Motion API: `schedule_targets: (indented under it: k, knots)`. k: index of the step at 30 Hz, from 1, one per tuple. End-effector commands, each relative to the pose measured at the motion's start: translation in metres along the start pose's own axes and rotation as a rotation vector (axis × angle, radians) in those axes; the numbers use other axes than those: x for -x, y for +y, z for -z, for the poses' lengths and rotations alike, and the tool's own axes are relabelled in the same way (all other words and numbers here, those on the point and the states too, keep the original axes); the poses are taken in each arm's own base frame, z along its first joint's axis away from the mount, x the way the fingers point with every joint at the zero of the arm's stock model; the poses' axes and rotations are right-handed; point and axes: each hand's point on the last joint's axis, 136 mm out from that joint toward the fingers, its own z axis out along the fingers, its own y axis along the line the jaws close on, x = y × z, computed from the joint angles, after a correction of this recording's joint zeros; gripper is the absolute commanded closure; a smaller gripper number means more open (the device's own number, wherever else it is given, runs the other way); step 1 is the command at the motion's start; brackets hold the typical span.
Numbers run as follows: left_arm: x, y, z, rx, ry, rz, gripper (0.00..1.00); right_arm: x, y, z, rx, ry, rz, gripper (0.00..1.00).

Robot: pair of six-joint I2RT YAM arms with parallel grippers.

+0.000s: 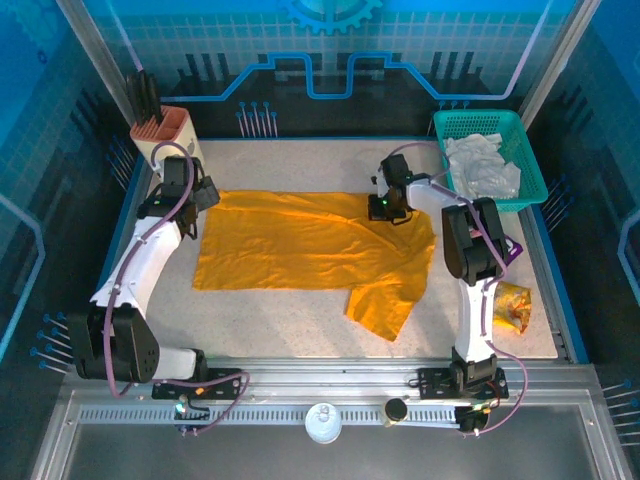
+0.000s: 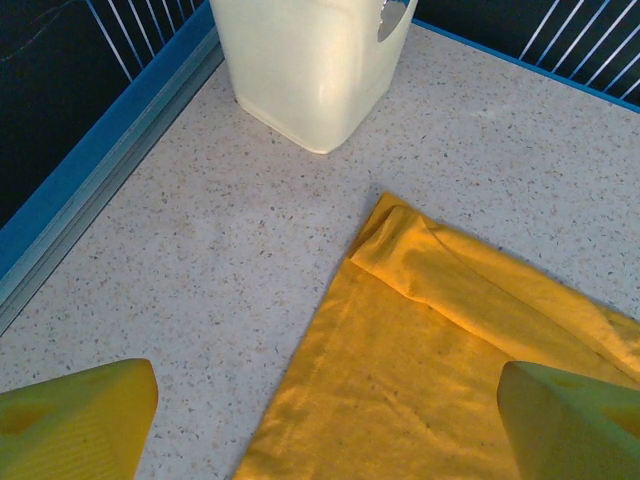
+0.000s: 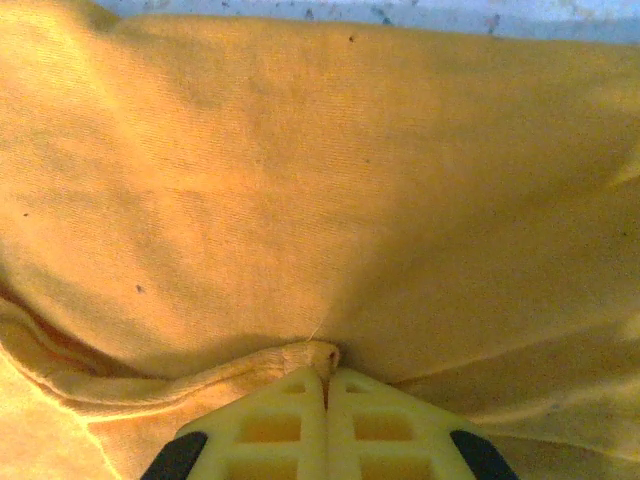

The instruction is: Fold and stack the t-shirts

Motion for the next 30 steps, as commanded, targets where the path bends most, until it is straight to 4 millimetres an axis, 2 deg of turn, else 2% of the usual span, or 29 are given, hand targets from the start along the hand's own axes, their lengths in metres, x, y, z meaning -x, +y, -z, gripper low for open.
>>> schedule_targets:
  k: [1, 6, 12, 17, 22, 26, 30]
  knots:
    - [-0.008, 0.006, 0.002, 0.011, 0.035, 0.028, 0.11, -0.002, 0.024, 0.03, 0.046, -0.038, 0.011, 1.0]
    - [-0.011, 0.006, 0.001, 0.01, 0.046, 0.037, 0.11, -0.02, 0.044, 0.037, 0.067, -0.042, 0.021, 1.0]
    - [-0.017, 0.004, -0.003, 0.001, 0.065, 0.037, 0.11, -0.047, 0.067, 0.027, 0.085, -0.008, 0.025, 1.0]
    - [-0.02, 0.003, -0.004, -0.008, 0.073, 0.041, 0.11, -0.067, 0.074, 0.026, 0.032, 0.009, 0.013, 1.0]
    - [-0.022, 0.001, -0.004, -0.018, 0.082, 0.046, 0.11, -0.077, 0.081, 0.042, -0.025, -0.018, 0.023, 0.8]
    - [-0.022, 0.002, -0.005, -0.013, 0.085, 0.047, 0.1, -0.08, 0.092, 0.053, -0.006, -0.034, 0.011, 0.76]
    - [-0.023, 0.0, -0.007, -0.015, 0.092, 0.049, 0.1, -0.081, 0.105, 0.056, 0.036, -0.043, -0.01, 0.75]
